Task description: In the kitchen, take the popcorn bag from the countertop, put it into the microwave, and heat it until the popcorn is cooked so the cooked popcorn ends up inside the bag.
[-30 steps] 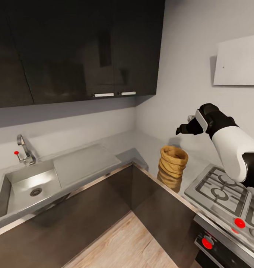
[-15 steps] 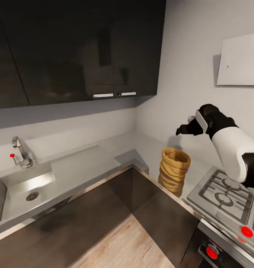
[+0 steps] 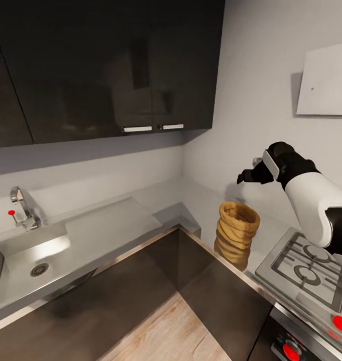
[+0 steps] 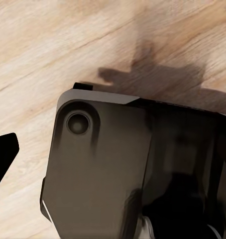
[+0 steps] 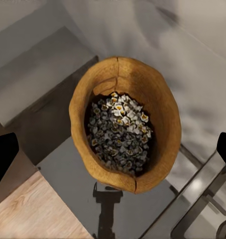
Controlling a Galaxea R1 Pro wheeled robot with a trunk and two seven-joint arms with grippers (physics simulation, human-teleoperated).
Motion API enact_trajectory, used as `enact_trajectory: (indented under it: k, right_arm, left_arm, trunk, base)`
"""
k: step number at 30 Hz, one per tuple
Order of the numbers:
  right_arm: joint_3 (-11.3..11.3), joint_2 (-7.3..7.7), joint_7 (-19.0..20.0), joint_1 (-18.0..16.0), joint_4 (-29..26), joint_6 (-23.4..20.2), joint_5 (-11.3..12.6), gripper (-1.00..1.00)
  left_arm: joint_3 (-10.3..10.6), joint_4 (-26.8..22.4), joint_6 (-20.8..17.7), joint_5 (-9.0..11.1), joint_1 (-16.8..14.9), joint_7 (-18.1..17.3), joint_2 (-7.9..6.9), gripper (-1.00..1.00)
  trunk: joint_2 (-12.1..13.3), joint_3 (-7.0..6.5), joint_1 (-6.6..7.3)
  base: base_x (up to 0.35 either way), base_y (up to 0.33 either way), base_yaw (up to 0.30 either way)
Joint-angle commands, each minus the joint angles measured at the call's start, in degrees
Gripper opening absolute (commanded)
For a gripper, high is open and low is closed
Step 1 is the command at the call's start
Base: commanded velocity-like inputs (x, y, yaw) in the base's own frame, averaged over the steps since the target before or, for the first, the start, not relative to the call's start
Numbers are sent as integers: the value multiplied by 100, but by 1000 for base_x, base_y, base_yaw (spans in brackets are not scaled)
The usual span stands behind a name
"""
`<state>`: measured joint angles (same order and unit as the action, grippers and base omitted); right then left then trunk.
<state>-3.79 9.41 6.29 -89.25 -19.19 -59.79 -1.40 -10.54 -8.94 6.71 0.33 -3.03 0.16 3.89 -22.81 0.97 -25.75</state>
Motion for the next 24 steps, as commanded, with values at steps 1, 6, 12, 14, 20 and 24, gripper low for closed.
enact_trajectory:
  k: [1, 6, 12, 14, 20, 24]
  right_arm:
    - [-41, 7, 47, -3, -6, -21, -18, 100]
    - [-56, 11, 40, 4, -9, -21, -46, 100]
    - [-56, 22, 44, 81, -17, -21, -35, 100]
    - [-48, 31, 46, 118, -15, -21, -25, 100]
    - [-81, 11, 39, 191, 121, -21, -52, 100]
    - [-180, 14, 43, 190, 206, -21, -60, 100]
  left_arm:
    - [-20, 1, 23, 1, 2, 2, 4, 100]
    - [-18, 0, 32, -2, 17, 2, 15, 100]
    - [6, -3, 24, -33, 22, -7, 6, 100]
    - [20, -3, 25, -54, 26, -7, 1, 100]
    - [15, 2, 31, -26, 31, -7, 8, 100]
    - [17, 3, 28, -18, 31, -7, 7, 100]
  trunk:
    - [-10, 10, -4]
    - [-10, 10, -4]
    - [-10, 10, -4]
    - [-10, 10, -4]
    - [-10, 10, -4]
    - [-10, 10, -4]
  base:
    - [27, 0, 0]
    - [6, 0, 0]
    - [0, 0, 0]
    - [0, 0, 0]
    - [0, 0, 0]
    - [0, 0, 0]
